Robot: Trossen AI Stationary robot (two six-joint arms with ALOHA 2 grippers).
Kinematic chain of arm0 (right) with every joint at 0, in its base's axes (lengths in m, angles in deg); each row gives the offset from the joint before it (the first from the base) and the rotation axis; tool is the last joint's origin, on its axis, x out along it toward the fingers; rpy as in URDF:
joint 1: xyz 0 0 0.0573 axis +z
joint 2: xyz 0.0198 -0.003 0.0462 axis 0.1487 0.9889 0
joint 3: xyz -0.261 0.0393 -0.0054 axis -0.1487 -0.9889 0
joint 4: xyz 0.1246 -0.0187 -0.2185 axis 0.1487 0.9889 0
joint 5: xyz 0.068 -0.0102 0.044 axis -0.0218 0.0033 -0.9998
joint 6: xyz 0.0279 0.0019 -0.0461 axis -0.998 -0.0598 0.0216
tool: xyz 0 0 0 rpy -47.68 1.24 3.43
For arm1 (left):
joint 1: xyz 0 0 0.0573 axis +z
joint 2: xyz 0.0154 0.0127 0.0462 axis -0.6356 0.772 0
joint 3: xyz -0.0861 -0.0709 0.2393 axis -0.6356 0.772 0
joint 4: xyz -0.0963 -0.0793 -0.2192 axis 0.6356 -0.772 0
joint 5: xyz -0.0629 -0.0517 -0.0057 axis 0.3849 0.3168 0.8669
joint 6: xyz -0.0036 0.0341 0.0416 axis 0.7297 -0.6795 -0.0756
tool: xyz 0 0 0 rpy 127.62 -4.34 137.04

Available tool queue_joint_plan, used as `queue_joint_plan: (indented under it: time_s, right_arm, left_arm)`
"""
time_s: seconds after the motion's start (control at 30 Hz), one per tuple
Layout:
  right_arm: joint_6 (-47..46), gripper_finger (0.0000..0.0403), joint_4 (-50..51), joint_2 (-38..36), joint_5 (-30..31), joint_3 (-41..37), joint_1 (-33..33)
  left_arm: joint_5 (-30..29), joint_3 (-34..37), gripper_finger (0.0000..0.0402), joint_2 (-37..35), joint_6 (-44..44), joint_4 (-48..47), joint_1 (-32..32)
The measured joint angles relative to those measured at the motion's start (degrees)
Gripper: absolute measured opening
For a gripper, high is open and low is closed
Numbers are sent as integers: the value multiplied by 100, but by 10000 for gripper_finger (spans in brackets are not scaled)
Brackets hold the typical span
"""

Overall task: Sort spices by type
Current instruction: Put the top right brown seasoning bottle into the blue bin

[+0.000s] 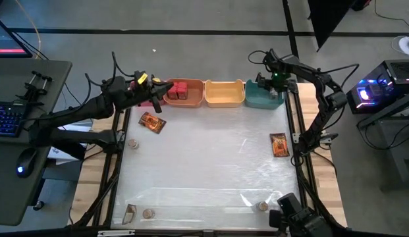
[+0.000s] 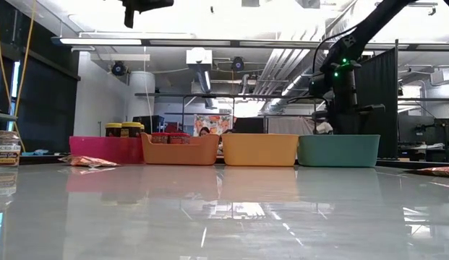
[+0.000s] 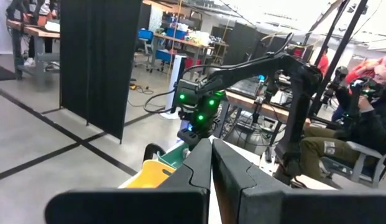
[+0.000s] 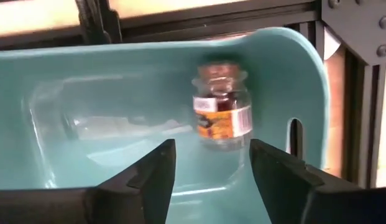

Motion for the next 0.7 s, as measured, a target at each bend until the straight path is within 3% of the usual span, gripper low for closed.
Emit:
queue_joint_plan:
  time_s: [0.37,0.7]
  right_arm:
    - [117,157,175,-2,17,-30,11]
    - [-35,193,59,67,365,-47,57]
  left_arm:
    - [-15,0,0,0,-75,0,22]
    - [-15,0,0,0,-108,-79,24]
